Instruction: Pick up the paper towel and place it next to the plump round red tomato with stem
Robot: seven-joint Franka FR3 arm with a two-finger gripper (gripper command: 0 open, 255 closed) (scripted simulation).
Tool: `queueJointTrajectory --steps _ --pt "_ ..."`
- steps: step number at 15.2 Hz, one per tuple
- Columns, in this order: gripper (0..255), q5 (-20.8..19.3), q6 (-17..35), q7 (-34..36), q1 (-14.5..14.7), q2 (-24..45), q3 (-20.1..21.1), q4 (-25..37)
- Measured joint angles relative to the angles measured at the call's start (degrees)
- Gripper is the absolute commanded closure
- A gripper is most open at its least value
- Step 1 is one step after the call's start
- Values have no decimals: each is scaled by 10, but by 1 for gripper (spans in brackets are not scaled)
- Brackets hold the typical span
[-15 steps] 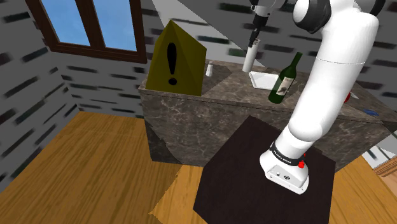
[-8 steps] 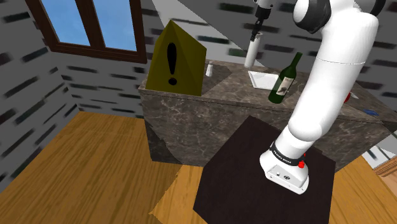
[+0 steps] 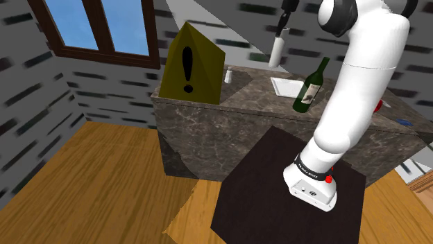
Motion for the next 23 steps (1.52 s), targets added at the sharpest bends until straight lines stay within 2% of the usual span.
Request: queueJointTrajectory --steps 11,17,22,23 --pt "255 27 -106 -7 -35 40 -1 138" --pt "255 59 -177 -11 -75 83 2 249" --pt "255 29 -163 -46 -72 28 -16 183" --pt "255 30 -166 -58 -81 28 -19 186"
